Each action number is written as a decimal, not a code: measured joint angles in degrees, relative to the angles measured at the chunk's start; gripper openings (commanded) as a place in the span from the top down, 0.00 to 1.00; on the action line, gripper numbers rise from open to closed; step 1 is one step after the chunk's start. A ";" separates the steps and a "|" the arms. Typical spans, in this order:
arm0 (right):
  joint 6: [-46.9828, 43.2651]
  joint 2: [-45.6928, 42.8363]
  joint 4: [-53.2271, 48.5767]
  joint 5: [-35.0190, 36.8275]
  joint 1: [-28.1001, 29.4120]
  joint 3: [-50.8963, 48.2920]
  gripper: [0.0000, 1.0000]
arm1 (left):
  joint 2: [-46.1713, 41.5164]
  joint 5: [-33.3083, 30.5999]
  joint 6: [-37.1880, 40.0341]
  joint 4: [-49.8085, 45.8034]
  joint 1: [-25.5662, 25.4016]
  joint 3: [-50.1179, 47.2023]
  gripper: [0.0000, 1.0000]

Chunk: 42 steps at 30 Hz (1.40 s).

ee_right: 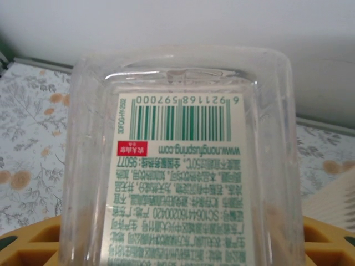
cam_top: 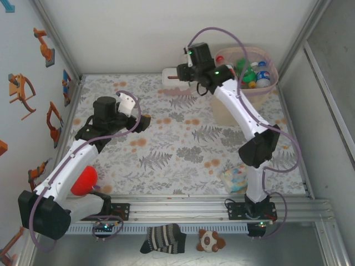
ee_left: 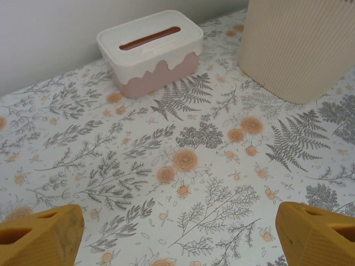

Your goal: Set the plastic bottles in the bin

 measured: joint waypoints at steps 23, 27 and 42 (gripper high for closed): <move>3.08 -9.29 -7.65 -1.22 -21.77 -1.27 0.39 | 0.02 0.02 0.00 0.00 0.00 0.00 0.11; 6.21 -11.10 -4.66 2.84 -21.79 -7.87 0.37 | 0.02 0.00 0.00 -0.02 0.00 0.00 0.11; -8.28 -6.69 4.50 -0.31 -22.05 -9.64 0.36 | 0.02 0.00 0.00 0.00 0.00 0.00 0.11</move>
